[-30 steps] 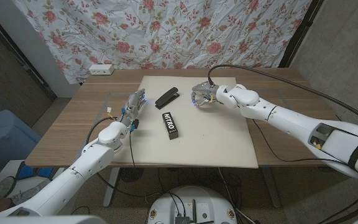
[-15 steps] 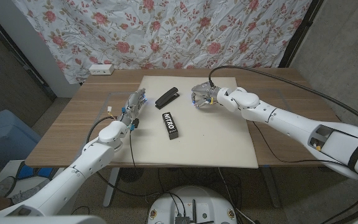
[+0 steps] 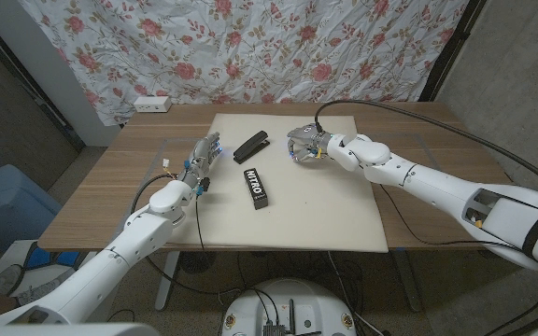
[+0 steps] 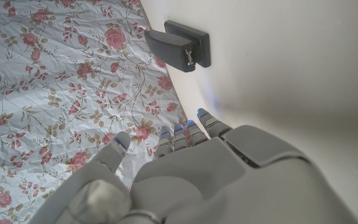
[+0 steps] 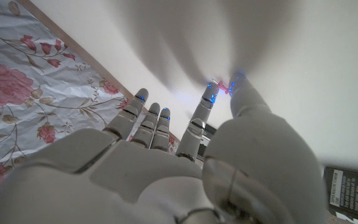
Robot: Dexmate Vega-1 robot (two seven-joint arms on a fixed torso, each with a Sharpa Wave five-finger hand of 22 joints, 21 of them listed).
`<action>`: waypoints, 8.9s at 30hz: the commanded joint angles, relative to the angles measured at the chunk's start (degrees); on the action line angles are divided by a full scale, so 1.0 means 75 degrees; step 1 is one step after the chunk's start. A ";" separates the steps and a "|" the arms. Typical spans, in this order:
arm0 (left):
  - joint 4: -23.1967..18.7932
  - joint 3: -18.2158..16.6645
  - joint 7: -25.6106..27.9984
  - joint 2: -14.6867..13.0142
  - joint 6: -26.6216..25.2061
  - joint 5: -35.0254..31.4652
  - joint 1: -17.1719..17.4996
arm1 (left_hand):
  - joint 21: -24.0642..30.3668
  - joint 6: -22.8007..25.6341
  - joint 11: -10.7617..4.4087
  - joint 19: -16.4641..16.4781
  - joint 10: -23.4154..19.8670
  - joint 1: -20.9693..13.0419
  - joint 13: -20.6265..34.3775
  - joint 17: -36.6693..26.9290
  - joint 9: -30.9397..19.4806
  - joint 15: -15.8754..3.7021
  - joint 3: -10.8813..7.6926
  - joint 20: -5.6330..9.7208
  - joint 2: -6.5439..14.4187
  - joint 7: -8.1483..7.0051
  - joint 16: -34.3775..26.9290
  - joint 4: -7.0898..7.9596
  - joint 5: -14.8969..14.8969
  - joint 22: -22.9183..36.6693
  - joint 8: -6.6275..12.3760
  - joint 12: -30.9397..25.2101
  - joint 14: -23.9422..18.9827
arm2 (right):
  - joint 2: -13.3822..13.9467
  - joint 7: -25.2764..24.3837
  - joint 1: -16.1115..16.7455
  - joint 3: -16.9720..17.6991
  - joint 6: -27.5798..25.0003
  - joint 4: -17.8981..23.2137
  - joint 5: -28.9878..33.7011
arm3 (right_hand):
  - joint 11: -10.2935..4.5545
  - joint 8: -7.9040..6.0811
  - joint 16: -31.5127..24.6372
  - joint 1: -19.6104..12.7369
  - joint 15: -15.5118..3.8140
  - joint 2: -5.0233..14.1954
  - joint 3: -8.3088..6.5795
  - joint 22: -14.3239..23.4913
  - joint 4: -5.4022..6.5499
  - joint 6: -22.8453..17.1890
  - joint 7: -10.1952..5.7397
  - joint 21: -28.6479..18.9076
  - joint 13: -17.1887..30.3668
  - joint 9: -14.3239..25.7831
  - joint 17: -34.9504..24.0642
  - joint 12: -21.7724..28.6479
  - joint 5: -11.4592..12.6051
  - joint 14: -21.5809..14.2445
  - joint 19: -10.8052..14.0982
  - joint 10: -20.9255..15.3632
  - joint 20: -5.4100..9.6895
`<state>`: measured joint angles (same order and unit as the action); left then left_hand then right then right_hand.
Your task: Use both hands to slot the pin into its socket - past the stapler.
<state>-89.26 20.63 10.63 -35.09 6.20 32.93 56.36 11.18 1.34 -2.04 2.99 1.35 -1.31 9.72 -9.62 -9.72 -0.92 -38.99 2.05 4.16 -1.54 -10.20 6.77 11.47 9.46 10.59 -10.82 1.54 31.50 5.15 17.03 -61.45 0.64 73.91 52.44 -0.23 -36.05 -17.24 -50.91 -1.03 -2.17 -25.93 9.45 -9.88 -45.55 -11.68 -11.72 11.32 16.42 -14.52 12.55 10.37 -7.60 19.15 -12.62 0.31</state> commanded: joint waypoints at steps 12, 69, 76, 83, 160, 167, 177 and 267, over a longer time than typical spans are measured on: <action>-0.0067 -0.0038 0.0116 0.0004 0.0045 -0.0009 0.0112 | -0.0033 0.0074 -0.0076 0.0100 -0.0005 0.0006 0.0019 -0.0019 -0.0034 0.0027 -0.0086 0.0214 0.0625 -0.0002 0.0010 -0.0001 -0.0027 0.0040 -0.0019 0.0015 0.0013 | 0.0074 -0.0342 -0.0077 -0.0086 0.0116 -0.0213 0.0110 | -0.0091 -0.0250 -0.0069 -0.0186 -0.0081 0.0003 0.0090 0.0038 0.0030 -0.0339 -0.0002 0.0016 0.0021 0.0140 -0.0051 0.0062 -0.0032 -0.0117 0.0146 -0.0169 0.0016; -0.0167 -0.0047 0.0055 -0.0041 0.0098 -0.0008 0.0200 | -0.0034 0.0085 -0.0087 0.0097 -0.0004 0.0016 0.0020 -0.0020 -0.0036 0.0024 -0.0123 0.0181 0.0614 -0.0022 0.0011 0.0002 -0.0032 0.0041 -0.0023 0.0016 0.0025 | 0.0227 -0.0055 0.0198 -0.0009 -0.0380 0.0248 0.0307 | -0.0372 -0.0730 -0.0189 -0.0310 -0.0391 0.0515 0.0164 0.0048 0.0181 -0.1137 -0.0059 0.0043 0.0032 0.0247 -0.0192 0.0091 0.0002 -0.0256 0.0275 -0.0663 0.0111; -0.0277 -0.0093 0.0170 -0.0090 0.0022 -0.0009 0.0283 | -0.0032 0.0093 -0.0093 0.0103 -0.0014 0.0018 0.0020 -0.0020 -0.0036 0.0025 -0.0127 0.0183 0.0611 -0.0025 0.0010 0.0002 -0.0033 0.0041 -0.0021 0.0011 0.0020 | 0.0268 -0.0107 0.0282 0.0105 -0.0376 0.0368 0.0193 | -0.0386 -0.0690 -0.0190 -0.0307 -0.0415 0.0569 0.0172 0.0048 0.0180 -0.1180 -0.0003 0.0050 0.0030 0.0155 -0.0201 0.0075 0.0000 -0.0247 0.0272 -0.0672 0.0135; -0.0225 -0.0088 0.0144 -0.0059 0.0074 0.0001 0.0284 | -0.0030 0.0097 -0.0086 0.0110 -0.0014 0.0020 0.0020 -0.0020 -0.0037 0.0020 -0.0130 0.0165 0.0609 -0.0029 0.0009 0.0003 -0.0033 0.0041 -0.0020 0.0012 0.0019 | 0.0298 -0.0149 0.0373 0.0278 -0.0362 0.0458 -0.0040 | -0.0383 -0.0655 -0.0190 -0.0315 -0.0407 0.0594 0.0184 0.0047 0.0164 -0.1214 0.0000 0.0054 0.0029 0.0075 -0.0206 0.0058 -0.0006 -0.0243 0.0274 -0.0671 0.0132; -0.2802 0.1201 0.0026 -0.1534 -0.2434 -0.3982 -0.0750 | -0.0142 0.0715 -0.0287 -0.0275 -0.0511 0.0026 0.0012 -0.0028 -0.0030 -0.0273 -0.0231 0.0571 0.0636 -0.0141 0.0002 0.0003 -0.0040 0.0044 0.0070 -0.0074 -0.0056 | 0.0421 -0.2088 0.1451 0.1770 0.0299 0.0384 -0.2831 | -0.0365 -0.0571 -0.0240 -0.0377 -0.0408 0.0615 0.0329 0.0046 0.0072 -0.1351 0.0038 0.0039 0.0022 -0.0158 -0.0220 0.0051 0.0011 -0.0377 0.0432 -0.1006 0.0092; -0.2999 0.1569 -0.0412 -0.1675 -0.2944 -0.4589 -0.1136 | -0.0148 0.0749 -0.0301 -0.0433 -0.0535 0.0172 0.0011 -0.0065 -0.0033 -0.0304 -0.0113 0.0598 0.0579 -0.0176 -0.0019 0.0184 -0.0061 0.0053 0.0047 -0.0056 -0.0046 | 0.0432 -0.2290 0.1482 0.1872 0.0486 0.0288 -0.2986 | -0.0377 -0.0565 -0.0241 -0.0382 -0.0403 0.0618 0.0337 0.0046 0.0071 -0.1341 0.0044 0.0040 0.0022 -0.0160 -0.0221 0.0040 0.0014 -0.0380 0.0441 -0.1004 0.0090; -0.2915 0.2004 -0.0748 -0.1554 -0.3117 -0.5275 -0.1528 | -0.0105 0.0714 -0.0305 -0.0445 -0.0521 0.0264 0.0013 -0.0084 -0.0034 -0.0331 0.0002 0.0614 0.0550 -0.0196 -0.0028 0.0351 -0.0065 0.0061 0.0009 -0.0032 -0.0027 | 0.0459 -0.2537 0.1549 0.2035 0.0820 0.0225 -0.3237 | -0.0388 -0.0560 -0.0242 -0.0394 -0.0400 0.0622 0.0346 0.0047 0.0067 -0.1334 0.0048 0.0043 0.0022 -0.0164 -0.0222 0.0030 0.0020 -0.0382 0.0446 -0.1011 0.0087; -0.2312 0.4299 -0.3737 -0.0517 -0.4840 -0.7096 -0.3305 | -0.0053 -0.0432 -0.0160 -0.2422 0.0339 0.0402 0.0001 -0.0107 -0.0018 -0.0193 0.1462 0.0595 0.0785 0.0094 -0.0123 0.0674 0.0006 0.0131 -0.0013 0.0005 0.0643 | 0.0351 -0.2856 0.1862 0.2394 0.0980 0.0075 -0.3967 | -0.0356 -0.0451 -0.0226 -0.0433 -0.0353 0.0661 0.0463 0.0050 0.0067 -0.1345 0.0120 0.0071 0.0029 -0.0352 -0.0227 -0.0025 0.0102 -0.0387 0.0418 -0.1136 0.0081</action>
<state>-106.66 52.57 -16.46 -38.81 -30.04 -20.73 31.85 10.29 -2.22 -3.06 -9.60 4.20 1.04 9.60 -10.26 -9.72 -2.11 -28.24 1.95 3.78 -0.98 -10.87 11.80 11.06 10.27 10.19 -10.21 6.81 34.51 -16.19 30.56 -43.66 8.14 74.50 23.47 -3.07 -39.02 -18.79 -53.93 -2.04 2.66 -22.68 9.73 -9.34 -55.03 -10.95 -11.22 11.32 13.73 -16.08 12.36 10.62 -10.05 21.99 -20.78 1.13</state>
